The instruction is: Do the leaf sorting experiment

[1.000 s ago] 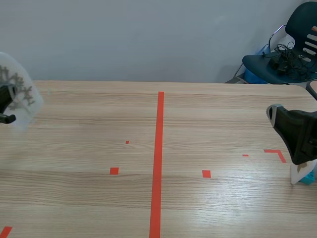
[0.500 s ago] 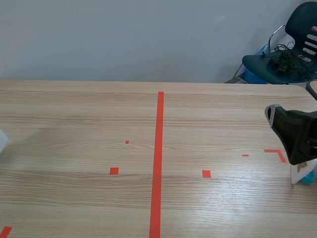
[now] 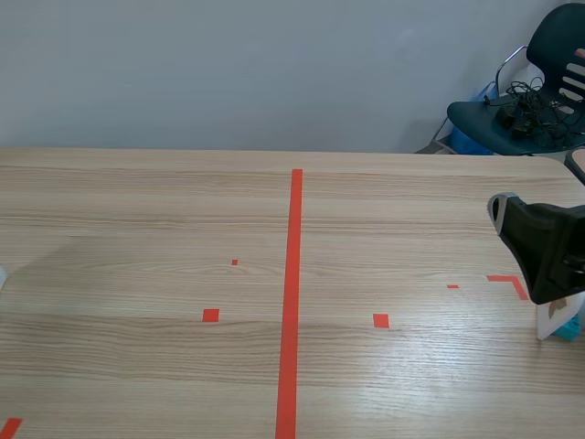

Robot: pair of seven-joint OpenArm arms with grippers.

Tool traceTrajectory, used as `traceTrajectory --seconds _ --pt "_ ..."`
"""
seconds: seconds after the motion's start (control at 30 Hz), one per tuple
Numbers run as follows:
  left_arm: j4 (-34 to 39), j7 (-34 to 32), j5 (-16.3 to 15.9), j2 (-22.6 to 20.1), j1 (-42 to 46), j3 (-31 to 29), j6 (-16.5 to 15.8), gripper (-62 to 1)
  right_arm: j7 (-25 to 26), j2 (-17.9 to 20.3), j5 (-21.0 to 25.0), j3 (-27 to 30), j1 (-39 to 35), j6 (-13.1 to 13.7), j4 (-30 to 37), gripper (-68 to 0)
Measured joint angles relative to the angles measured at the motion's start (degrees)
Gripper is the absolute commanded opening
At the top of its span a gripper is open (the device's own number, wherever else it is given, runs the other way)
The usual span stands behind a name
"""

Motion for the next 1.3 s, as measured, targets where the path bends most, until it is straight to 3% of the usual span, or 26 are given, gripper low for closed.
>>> traceTrajectory --seconds 0.17,0.27,0.3,0.4,0.57,0.6,0.77,0.9,1.13,1.3 --pt "0.87 -0.09 -0.92 -1.51 0.26 -0.04 -0.46 -8.0 0.00 0.00 0.07 0.00 0.00 0.00 0.00 0.4" --pt "5.29 0.63 -2.12 -4.59 2.14 -1.42 -1.68 1.4 0.00 0.00 0.17 0.00 0.00 0.00 0.00 0.4" --pt "7.45 1.57 -2.25 -5.79 2.97 -2.69 -2.93 1.4 0.00 0.00 0.17 0.00 0.00 0.00 0.00 0.4" --pt "15.23 4.90 -2.25 -9.46 5.70 -8.44 -8.79 1.4 0.00 0.00 0.17 0.00 0.00 0.00 0.00 0.4" --pt "28.83 11.34 -2.89 -12.87 10.14 -19.63 -26.25 1.4 0.00 0.02 0.22 0.00 0.00 0.00 0.00 0.4" --pt "31.80 13.00 -3.91 -12.85 11.28 -21.07 -27.12 1.4 0.00 0.02 0.22 0.00 0.00 0.00 0.00 0.4" --pt "44.17 17.99 -6.97 -12.02 19.12 -21.05 -27.15 1.4 0.00 0.02 0.20 0.04 0.00 0.00 0.00 0.4" --pt "50.07 17.92 -6.95 -7.21 25.66 -20.22 -27.15 1.4 -0.31 0.02 0.22 0.66 0.00 0.00 -0.02 0.4" --pt "50.25 17.97 -6.88 1.88 29.97 -19.98 -27.15 1.4 -0.50 0.02 0.22 1.55 0.02 0.00 -0.04 0.4" --pt "49.62 17.99 -6.88 3.52 30.29 -19.98 -27.15 1.4 -0.87 0.02 0.22 1.55 0.02 0.00 -0.09 0.4"
